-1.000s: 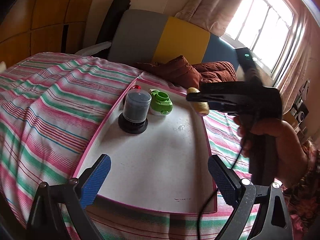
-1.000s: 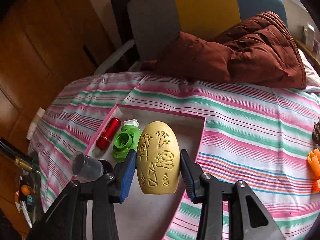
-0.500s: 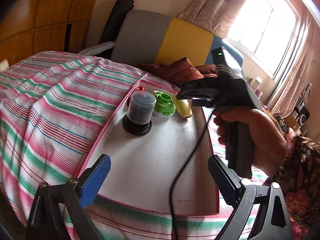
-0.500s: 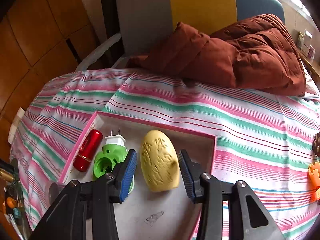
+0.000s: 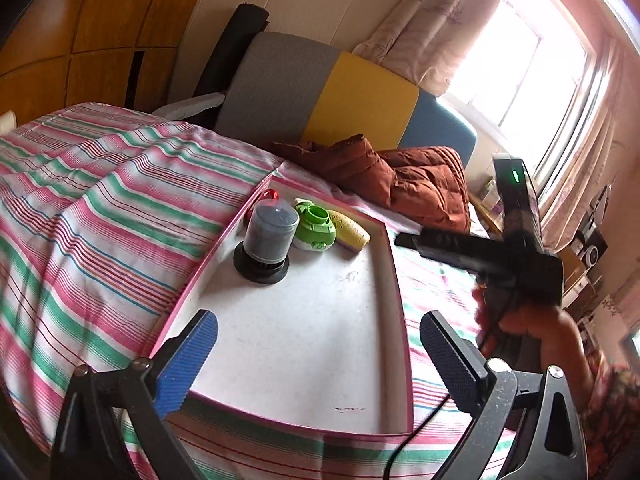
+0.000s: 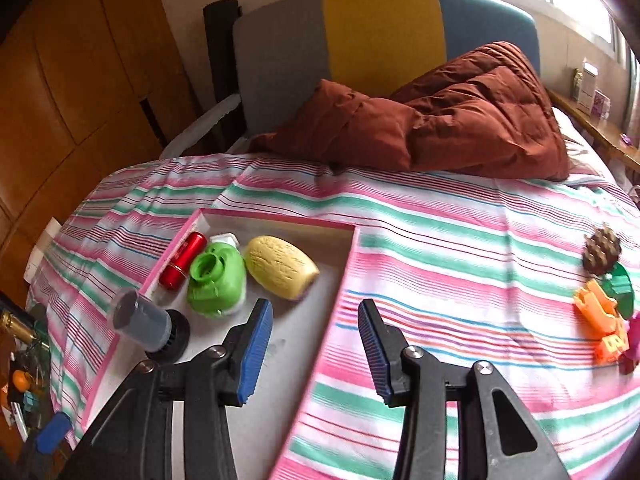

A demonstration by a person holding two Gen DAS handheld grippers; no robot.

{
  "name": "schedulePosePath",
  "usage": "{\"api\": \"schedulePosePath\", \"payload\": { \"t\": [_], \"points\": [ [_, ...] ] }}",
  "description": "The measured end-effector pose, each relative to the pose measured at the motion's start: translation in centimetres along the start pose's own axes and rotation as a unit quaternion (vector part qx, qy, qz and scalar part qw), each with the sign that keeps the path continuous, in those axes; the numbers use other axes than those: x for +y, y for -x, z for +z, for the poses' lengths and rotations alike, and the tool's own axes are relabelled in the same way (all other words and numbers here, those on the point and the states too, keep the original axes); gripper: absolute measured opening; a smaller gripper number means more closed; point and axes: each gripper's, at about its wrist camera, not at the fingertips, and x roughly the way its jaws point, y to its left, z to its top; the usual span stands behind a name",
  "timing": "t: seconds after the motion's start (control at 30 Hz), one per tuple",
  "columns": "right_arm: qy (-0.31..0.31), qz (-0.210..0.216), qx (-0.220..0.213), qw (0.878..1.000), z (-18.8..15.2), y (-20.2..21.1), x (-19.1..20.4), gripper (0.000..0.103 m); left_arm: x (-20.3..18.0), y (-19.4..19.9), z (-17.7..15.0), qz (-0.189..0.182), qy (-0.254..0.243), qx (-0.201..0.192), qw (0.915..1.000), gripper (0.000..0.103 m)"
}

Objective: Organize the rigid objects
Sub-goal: 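Carry the yellow egg toy into the white tray and open the right gripper, then move the open right gripper over to the loose toys on the bedspread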

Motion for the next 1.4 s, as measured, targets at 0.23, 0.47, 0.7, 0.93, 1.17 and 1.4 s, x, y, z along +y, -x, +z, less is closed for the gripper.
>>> {"api": "schedulePosePath", "payload": {
  "t": [0.23, 0.47, 0.7, 0.93, 1.17, 1.4],
  "points": [
    [-0.002, -0.027, 0.003, 1.0, -2.8, 2.1, -2.7, 0.045, -0.9, -0.2, -0.4, 0.01, -0.015, 0.01, 0.9998, 0.103],
    [-0.031, -0.041, 0.013, 0.999, -6.6, 4.0, -6.0, 0.045, -2.4, -0.4, -1.3, 0.004, -0.039, 0.025, 0.9989, 0.103],
    [-0.076, -0.059, 0.017, 0.995, -10.2, 5.4, -10.3, 0.045, -4.9, -0.4, -2.7, -0.007, -0.072, 0.037, 0.9967, 0.103],
    [-0.117, -0.08, -0.009, 0.99, -12.6, 7.7, -14.8, 0.045, -7.7, -0.7, -3.5, -0.028, -0.108, 0.05, 0.9925, 0.103],
    [-0.173, -0.108, -0.035, 0.978, -14.7, 10.2, -20.4, 0.045, -10.1, -1.3, -4.0, -0.038, -0.136, 0.063, 0.988, 0.103],
    [-0.204, -0.137, -0.045, 0.968, -15.3, 11.3, -25.3, 0.045, -12.9, -2.1, -4.1, -0.051, -0.161, 0.072, 0.9829, 0.103]
  ]
}}
